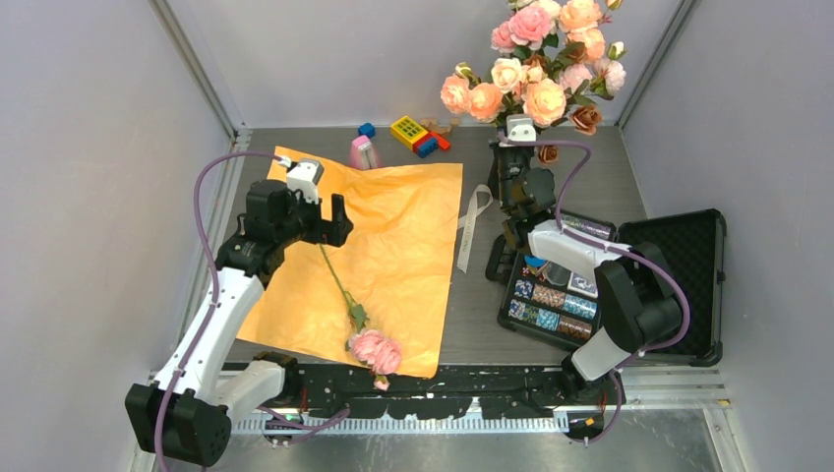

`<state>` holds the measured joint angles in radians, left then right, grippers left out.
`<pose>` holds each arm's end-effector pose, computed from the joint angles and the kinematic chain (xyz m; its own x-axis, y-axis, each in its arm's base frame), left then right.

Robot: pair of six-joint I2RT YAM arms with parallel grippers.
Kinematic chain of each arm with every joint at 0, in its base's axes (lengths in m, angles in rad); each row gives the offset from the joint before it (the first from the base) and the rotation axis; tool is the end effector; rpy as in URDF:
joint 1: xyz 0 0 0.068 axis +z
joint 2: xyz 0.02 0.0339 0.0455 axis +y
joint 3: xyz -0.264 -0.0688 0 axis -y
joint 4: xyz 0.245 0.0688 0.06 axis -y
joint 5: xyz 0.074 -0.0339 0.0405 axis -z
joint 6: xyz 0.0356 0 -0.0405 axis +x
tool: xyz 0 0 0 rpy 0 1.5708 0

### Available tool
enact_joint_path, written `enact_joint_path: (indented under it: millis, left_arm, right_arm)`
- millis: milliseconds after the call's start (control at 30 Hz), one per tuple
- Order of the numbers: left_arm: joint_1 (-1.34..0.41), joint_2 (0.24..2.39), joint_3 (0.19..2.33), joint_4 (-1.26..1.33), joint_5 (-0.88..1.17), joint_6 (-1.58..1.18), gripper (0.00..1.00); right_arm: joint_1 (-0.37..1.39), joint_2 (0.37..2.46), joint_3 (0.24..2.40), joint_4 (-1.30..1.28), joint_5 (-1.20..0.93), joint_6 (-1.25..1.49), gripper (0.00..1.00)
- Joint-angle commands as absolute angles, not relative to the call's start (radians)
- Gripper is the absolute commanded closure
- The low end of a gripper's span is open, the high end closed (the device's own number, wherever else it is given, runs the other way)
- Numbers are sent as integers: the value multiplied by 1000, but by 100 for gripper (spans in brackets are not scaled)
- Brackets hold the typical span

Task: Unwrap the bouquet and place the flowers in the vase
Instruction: Insert the fake flower into the vase.

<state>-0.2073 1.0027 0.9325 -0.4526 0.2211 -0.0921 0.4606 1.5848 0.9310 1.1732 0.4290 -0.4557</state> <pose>0.2144 -0.0531 0.3244 -0.5221 0.0181 -0.8527 0.3402 0.9212 -0.1887 0.3174 0.1410 0.3289 0.4348 -0.2310 -0.8704 0.1232 0.9727 -0.1967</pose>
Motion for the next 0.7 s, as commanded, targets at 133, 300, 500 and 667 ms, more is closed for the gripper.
enact_joint_path:
  millis: [133,300,500,667]
  left_arm:
    - [-204,974,930,-414,238,-86,0]
    - [-204,969,930,-414,237,-87,0]
    - [-204,965,930,-414,238,-89,0]
    - [-204,961,928,-414,236,-88,0]
  right_arm:
    - [456,1542,914,1139,449,-377,82]
    - [456,1508,893,1114,444,-354,64]
    - [456,1457,864,1072,433,-327,54]
    - [459,1410,835,1021,436,-300,38]
